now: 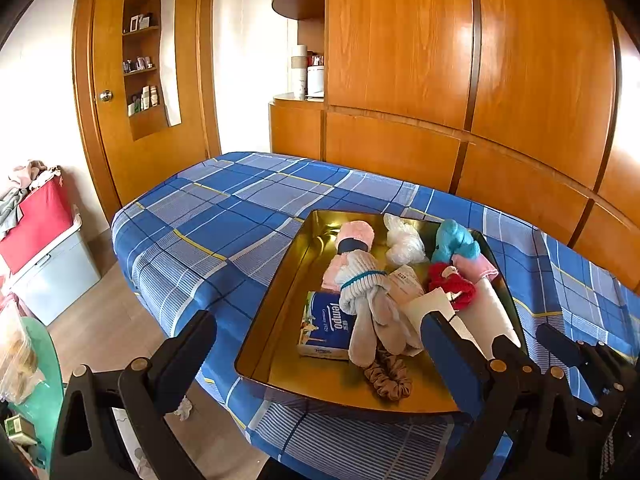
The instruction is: Organize soft objects
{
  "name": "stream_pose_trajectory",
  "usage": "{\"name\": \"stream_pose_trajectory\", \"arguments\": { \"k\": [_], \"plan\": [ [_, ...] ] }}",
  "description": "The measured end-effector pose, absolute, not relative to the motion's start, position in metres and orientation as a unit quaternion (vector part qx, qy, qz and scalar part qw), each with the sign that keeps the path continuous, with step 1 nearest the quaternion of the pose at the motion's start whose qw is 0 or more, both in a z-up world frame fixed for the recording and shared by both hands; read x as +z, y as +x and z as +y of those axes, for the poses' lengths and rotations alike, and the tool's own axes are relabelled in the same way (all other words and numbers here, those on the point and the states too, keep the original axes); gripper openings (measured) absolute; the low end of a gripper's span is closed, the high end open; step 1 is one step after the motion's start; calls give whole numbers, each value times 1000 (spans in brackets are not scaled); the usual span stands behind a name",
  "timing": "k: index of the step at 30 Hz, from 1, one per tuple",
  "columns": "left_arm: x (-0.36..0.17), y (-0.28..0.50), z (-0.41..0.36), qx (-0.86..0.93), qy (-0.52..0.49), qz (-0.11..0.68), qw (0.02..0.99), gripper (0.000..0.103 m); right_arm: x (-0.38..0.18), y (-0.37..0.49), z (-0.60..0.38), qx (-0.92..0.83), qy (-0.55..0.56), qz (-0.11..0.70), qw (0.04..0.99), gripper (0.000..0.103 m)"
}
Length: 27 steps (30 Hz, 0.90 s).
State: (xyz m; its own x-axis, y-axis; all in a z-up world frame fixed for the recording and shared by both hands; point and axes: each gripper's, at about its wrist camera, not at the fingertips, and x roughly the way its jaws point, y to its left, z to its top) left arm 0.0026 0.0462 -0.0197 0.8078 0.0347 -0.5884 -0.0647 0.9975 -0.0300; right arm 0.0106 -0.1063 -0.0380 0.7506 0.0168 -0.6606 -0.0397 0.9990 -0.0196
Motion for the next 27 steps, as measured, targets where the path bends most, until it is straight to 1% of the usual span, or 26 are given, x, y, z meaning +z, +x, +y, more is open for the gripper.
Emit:
{"name": "stream_pose_trajectory", "arguments": {
  "k": [27],
  "plan": [
    [-21, 0, 48, 27, -21, 309, 950, 103, -37, 11, -106, 13, -14, 352, 936, 51]
  ]
}}
